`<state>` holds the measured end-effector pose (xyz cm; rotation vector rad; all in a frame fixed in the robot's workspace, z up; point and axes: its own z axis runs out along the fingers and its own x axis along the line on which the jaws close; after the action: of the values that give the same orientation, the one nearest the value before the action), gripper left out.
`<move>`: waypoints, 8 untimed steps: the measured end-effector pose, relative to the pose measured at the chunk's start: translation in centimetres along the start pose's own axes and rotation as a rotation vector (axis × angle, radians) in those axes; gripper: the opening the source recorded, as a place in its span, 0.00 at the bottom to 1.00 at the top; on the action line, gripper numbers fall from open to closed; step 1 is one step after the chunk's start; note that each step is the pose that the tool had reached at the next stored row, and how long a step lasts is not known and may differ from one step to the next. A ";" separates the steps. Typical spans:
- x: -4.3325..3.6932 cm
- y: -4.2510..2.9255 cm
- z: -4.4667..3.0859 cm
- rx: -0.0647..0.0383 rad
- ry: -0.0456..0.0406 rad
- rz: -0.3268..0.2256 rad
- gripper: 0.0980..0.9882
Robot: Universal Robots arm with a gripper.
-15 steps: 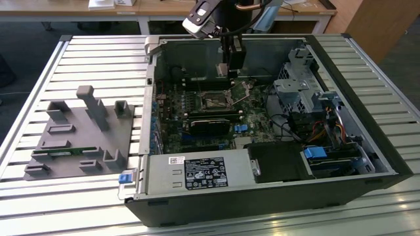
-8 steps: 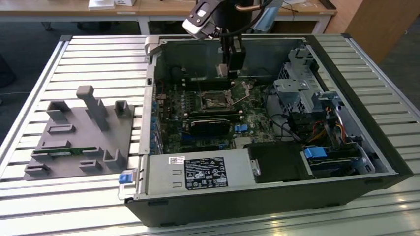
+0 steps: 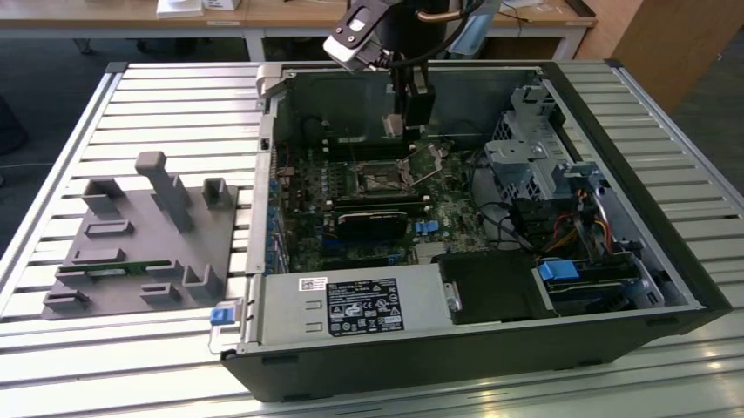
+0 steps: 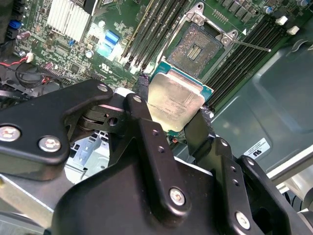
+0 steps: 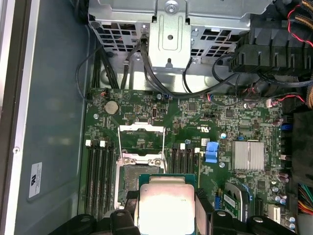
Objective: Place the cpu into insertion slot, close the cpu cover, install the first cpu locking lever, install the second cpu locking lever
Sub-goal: 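Place the cpu into insertion slot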
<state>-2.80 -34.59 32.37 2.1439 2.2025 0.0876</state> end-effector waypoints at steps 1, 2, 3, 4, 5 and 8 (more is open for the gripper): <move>0.00 0.00 0.02 0.000 0.0000 0.000 0.50; 0.00 0.00 0.04 0.000 0.0000 0.000 0.50; 0.00 -0.01 0.06 0.000 0.0000 0.000 0.50; 0.00 -0.01 0.10 0.000 0.0000 0.000 0.50; 0.00 -0.01 0.13 0.000 0.0000 0.000 0.50; 0.00 -0.02 0.17 0.000 0.0000 0.000 0.50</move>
<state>-2.80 -34.59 32.20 2.1439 2.2025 0.0876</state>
